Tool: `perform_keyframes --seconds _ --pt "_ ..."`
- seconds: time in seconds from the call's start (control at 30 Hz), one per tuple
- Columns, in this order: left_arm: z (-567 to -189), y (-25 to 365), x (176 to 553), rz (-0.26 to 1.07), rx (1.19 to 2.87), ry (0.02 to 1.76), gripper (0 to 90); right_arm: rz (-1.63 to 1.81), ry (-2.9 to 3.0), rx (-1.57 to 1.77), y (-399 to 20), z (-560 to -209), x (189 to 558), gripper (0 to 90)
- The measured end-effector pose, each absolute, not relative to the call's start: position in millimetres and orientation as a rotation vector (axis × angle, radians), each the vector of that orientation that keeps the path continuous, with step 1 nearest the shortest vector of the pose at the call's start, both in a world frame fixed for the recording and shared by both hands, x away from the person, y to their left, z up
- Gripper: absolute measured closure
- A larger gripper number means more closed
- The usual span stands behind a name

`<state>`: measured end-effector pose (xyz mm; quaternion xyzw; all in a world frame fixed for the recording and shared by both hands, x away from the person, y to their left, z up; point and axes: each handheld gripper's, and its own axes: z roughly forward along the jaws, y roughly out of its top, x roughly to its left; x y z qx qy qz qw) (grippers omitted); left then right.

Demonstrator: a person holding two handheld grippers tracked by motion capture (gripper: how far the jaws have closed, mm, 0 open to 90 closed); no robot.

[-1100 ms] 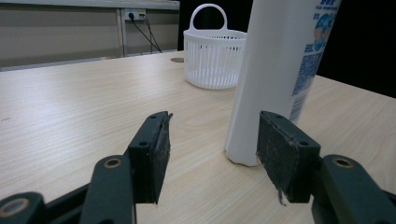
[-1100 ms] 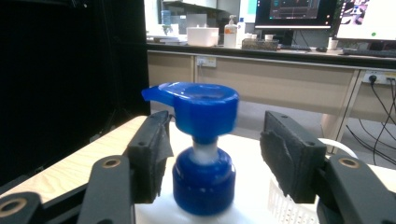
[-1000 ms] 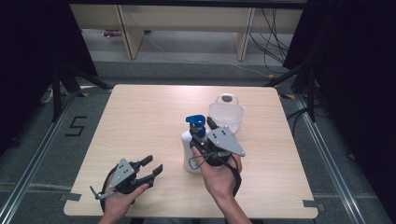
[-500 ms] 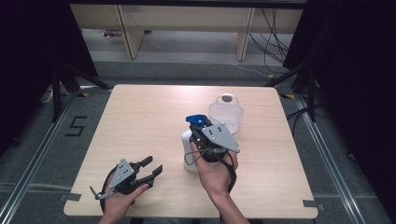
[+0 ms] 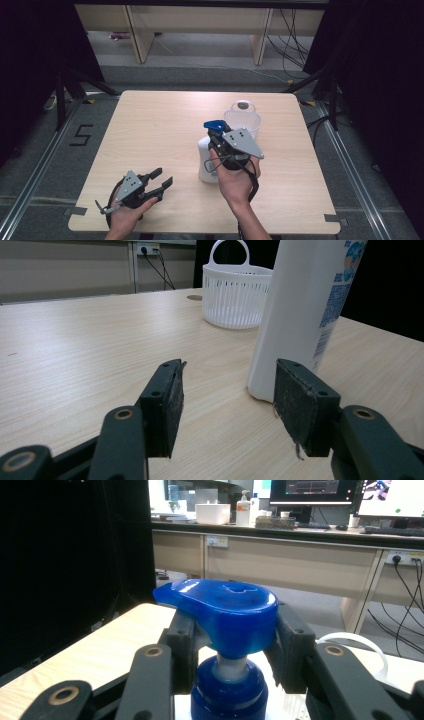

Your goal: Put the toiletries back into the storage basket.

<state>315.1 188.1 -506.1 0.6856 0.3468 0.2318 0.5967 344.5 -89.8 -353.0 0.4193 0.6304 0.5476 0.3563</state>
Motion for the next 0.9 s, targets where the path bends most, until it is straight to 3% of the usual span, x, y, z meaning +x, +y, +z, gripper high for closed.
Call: perform_keyframes --seconds 0.9 --pt "-508 191 316 0.535 1.585 0.819 45.5 1.412 1.492 1.090 -140 -314 351 60.5"
